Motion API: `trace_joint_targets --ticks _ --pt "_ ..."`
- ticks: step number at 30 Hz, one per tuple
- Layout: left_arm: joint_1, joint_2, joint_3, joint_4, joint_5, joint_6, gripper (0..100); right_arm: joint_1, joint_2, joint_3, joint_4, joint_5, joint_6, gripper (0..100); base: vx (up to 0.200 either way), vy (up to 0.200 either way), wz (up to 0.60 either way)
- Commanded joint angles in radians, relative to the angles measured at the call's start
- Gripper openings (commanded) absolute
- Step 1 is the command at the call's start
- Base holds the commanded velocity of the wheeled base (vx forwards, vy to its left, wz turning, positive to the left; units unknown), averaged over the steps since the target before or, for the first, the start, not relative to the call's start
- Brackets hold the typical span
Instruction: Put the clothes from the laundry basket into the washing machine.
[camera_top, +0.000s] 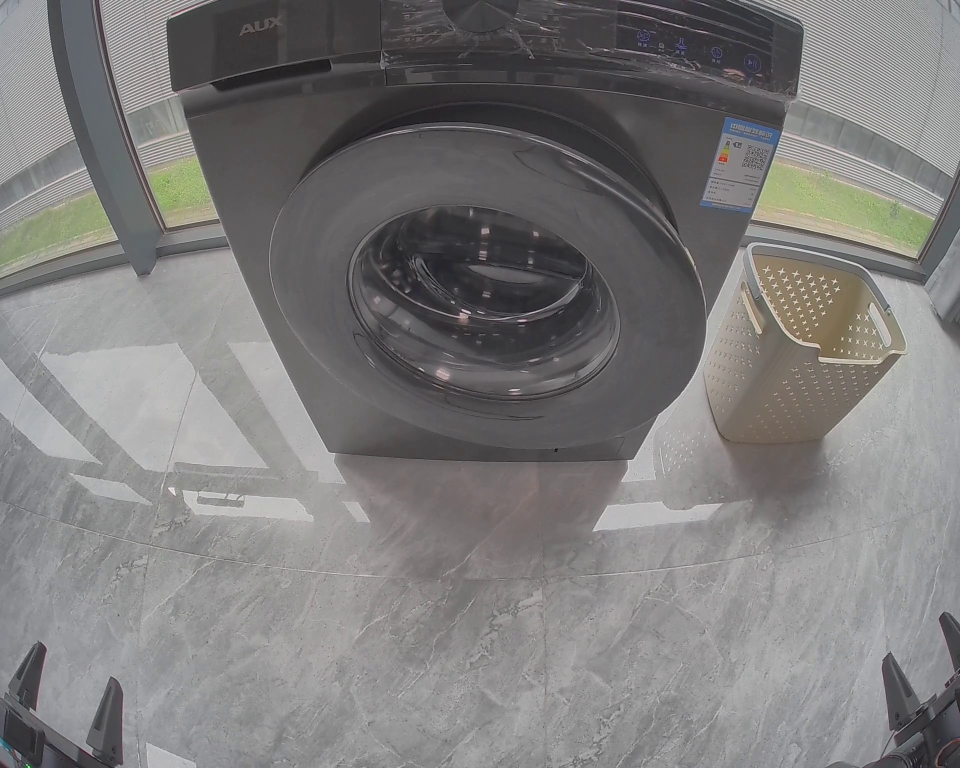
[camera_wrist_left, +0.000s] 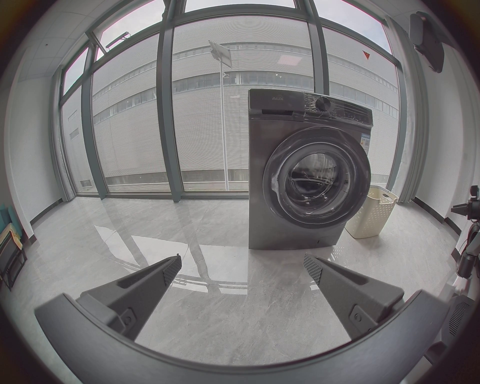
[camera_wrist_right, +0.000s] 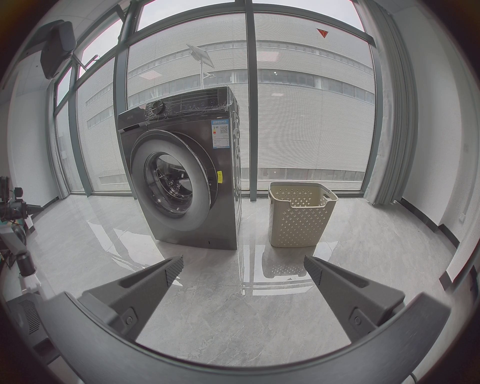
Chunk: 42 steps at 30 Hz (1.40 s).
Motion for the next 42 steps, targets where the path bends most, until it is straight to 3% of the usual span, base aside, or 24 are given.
trace_joint_targets --ticks 1,6,15,29,31,32,34,36,38,40,42 --pt "0.0 -0.014 0.018 0.0 0.0 0.001 100 -0.001 -0.016 0.018 -0.002 0.001 -0.001 100 0.0 0.0 0.0" --pt "0.0 -0.014 0.018 0.0 0.0 0.001 100 -0.001 -0.016 0.018 -0.002 -0.002 0.019 100 0.0 0.0 0.0" --pt "0.0 -0.014 0.018 0.001 0.0 -0.007 100 -0.001 -0.016 0.018 -0.003 -0.006 0.025 100 0.0 0.2 0.0" --pt "0.0 -0.014 0.018 0.001 0.002 -0.004 100 -0.001 -0.016 0.016 -0.008 -0.005 0.025 100 0.0 0.0 0.0" --pt "0.0 -0.014 0.018 0.001 0.002 -0.004 100 -0.001 -0.016 -0.011 -0.036 -0.002 0.04 100 0.0 0.0 0.0" --pt "0.0 -0.014 0.018 0.001 0.002 -0.004 100 -0.002 -0.004 -0.108 -0.079 0.0 0.091 100 0.0 0.0 0.0" --pt "0.0 -0.014 0.018 0.001 -0.001 0.001 100 -0.004 0.105 -0.206 -0.082 0.008 0.138 100 0.0 0.0 0.0" --pt "-0.001 -0.014 0.018 0.0 -0.001 0.002 100 0.002 0.211 -0.209 -0.08 0.023 0.157 100 0.0 0.0 0.0" --pt "-0.001 -0.014 0.018 0.0 -0.003 0.004 100 0.025 0.349 -0.186 -0.102 0.063 0.154 100 0.0 0.0 0.0" --pt "-0.001 -0.014 0.018 0.0 -0.004 0.004 100 0.033 0.415 -0.186 -0.112 0.075 0.146 100 0.0 0.0 0.0" --pt "-0.001 -0.014 0.018 0.0 -0.012 0.005 100 0.054 0.613 -0.194 -0.206 0.089 0.092 100 0.0 0.0 0.0"
